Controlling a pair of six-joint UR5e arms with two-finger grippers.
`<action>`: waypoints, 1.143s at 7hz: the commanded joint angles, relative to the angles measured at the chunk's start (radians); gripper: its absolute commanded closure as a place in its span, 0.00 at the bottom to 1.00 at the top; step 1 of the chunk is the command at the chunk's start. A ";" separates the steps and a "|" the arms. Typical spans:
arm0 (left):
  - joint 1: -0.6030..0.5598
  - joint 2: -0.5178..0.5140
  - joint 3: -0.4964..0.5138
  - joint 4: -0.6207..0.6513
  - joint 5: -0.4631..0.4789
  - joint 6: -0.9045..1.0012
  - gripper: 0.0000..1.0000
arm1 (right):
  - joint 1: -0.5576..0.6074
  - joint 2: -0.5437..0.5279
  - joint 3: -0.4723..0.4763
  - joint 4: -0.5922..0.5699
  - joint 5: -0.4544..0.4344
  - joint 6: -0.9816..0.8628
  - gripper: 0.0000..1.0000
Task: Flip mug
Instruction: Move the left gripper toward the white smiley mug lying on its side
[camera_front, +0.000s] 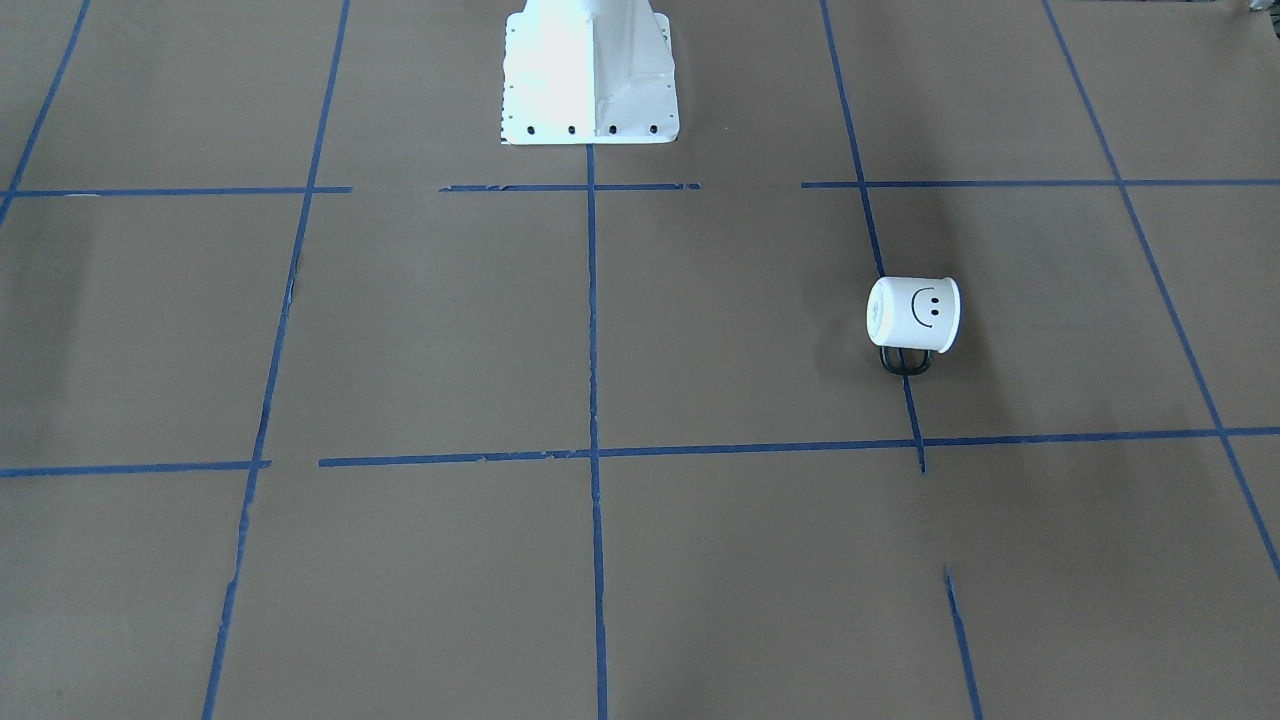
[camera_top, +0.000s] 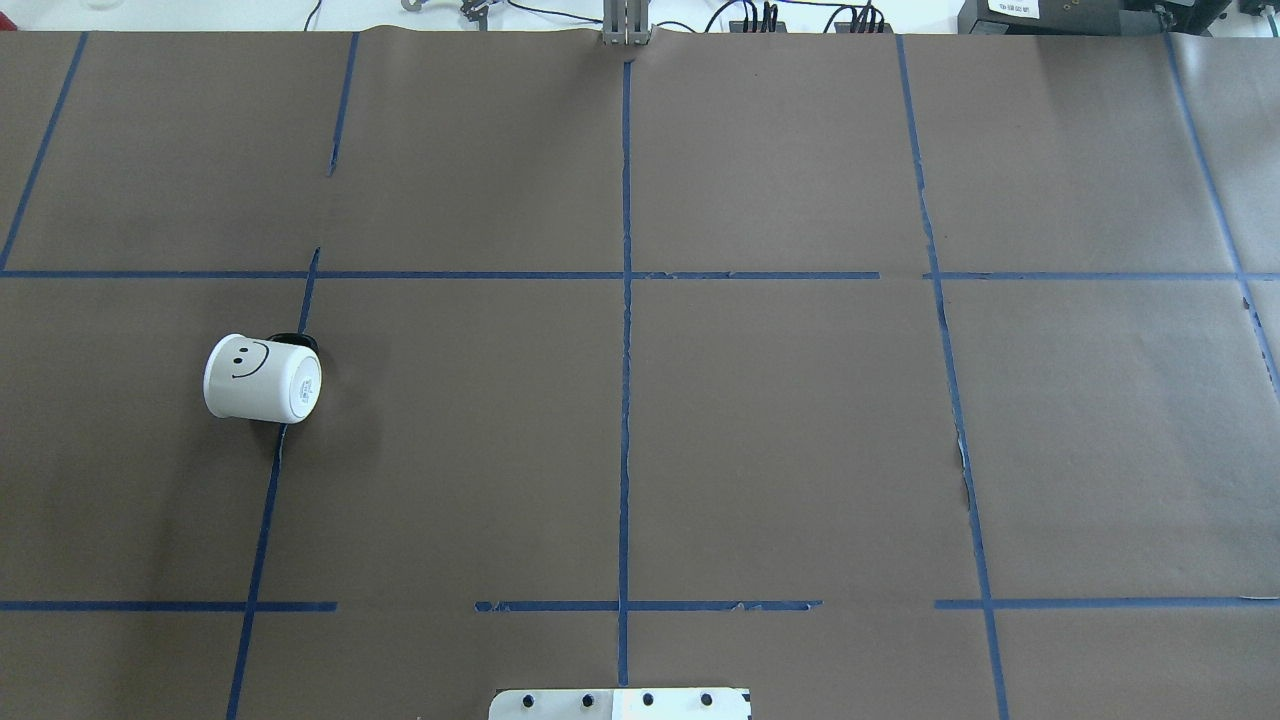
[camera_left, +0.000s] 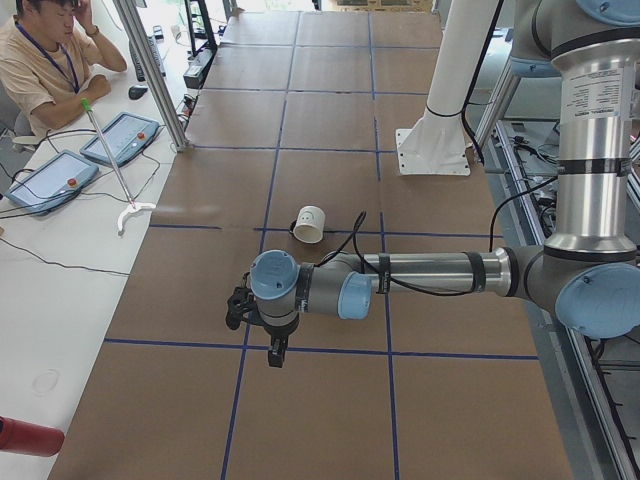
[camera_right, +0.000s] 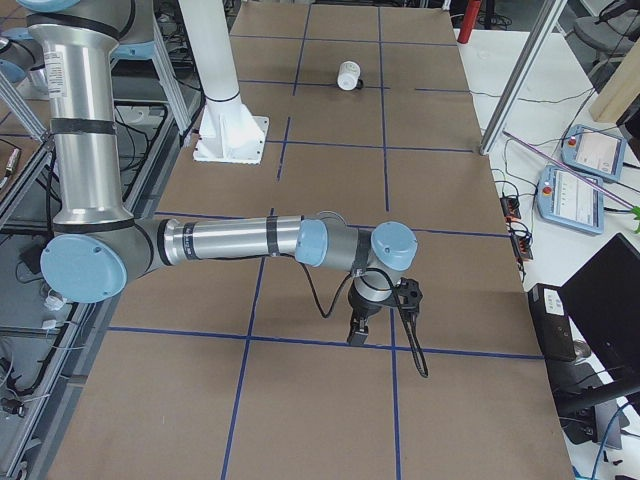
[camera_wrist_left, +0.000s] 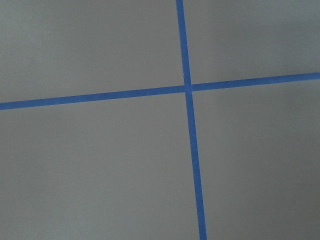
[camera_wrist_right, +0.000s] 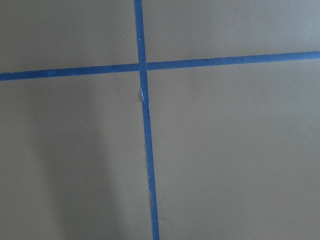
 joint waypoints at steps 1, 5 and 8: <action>-0.002 0.002 -0.030 0.000 0.000 0.005 0.00 | 0.000 0.000 0.000 0.000 0.000 0.000 0.00; 0.018 -0.002 -0.062 -0.168 -0.038 -0.066 0.00 | 0.000 0.002 0.000 0.000 0.000 0.000 0.00; 0.254 0.009 -0.054 -0.557 0.004 -0.686 0.00 | 0.000 0.000 0.000 0.000 0.000 0.000 0.00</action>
